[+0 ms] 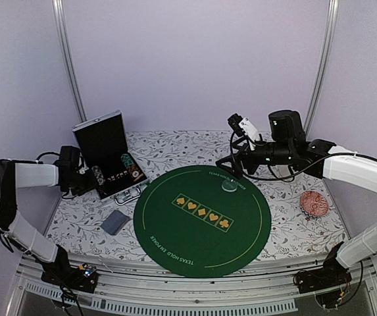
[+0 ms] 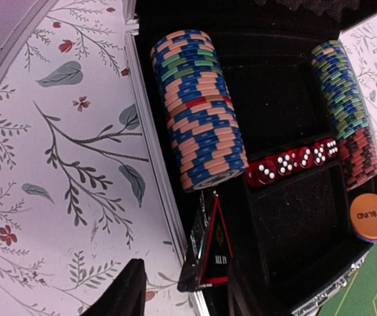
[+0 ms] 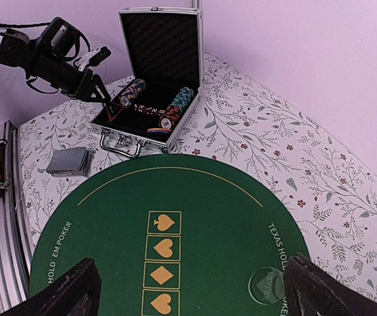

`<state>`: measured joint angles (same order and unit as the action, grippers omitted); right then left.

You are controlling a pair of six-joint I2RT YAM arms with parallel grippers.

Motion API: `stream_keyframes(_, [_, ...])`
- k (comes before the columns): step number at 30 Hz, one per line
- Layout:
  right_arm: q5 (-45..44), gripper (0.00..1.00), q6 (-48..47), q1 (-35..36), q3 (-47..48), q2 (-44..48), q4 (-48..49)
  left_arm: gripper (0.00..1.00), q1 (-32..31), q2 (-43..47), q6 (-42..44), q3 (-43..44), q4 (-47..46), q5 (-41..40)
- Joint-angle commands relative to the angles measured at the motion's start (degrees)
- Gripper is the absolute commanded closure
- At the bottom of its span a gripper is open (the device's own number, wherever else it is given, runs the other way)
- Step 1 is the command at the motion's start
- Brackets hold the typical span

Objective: Distribute texas hold em gaming equipment
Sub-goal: Place the all-in button in the chip case, then pick up the big blind button from the chip case.

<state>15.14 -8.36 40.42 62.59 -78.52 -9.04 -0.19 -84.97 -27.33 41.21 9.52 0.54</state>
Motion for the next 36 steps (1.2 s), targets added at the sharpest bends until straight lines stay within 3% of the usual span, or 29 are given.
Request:
stream_keyframes(1, [0.0, 0.01, 0.4, -0.3, 0.2, 0.8, -0.1, 0.54, 0.2, 3.3, 0.7, 1.2, 1.6, -1.5])
stream_keyframes(4, [0.1, 0.01, 0.1, -0.2, 0.2, 0.8, -0.1, 0.51, -3.1, 5.5, 4.1, 2.5, -1.4, 1.7])
stream_keyframes(7, [0.4, 0.01, -0.2, -0.2, 0.2, 1.0, -0.1, 0.51, -11.5, 5.2, 13.0, 5.2, -5.9, 6.4])
stream_keyframes(12, [0.6, 0.01, -0.4, -0.2, -0.1, 1.7, -0.2, 0.53, -21.6, -7.2, 25.2, 18.3, 1.5, 12.8])
stream_keyframes(17, [-0.1, 0.01, -0.2, -0.2, -1.6, 3.4, -0.6, 0.52, -23.1, -19.0, 28.2, 31.7, 9.9, 9.4])
stream_keyframes(21, [-0.9, 0.01, -0.1, -0.2, -2.7, 4.4, -0.8, 0.57, -24.1, -24.0, 30.0, 37.1, 14.5, 6.3])
stream_keyframes(25, [-1.1, 0.01, -0.1, -0.2, -3.3, 4.8, -0.8, 0.64, -24.6, -25.4, 30.1, 37.7, 15.2, 2.7])
stream_keyframes(36, [-0.8, 0.01, -0.4, -0.2, -2.9, 3.3, -0.9, 0.64, -24.6, -25.3, 29.6, 33.4, 16.2, -1.2])
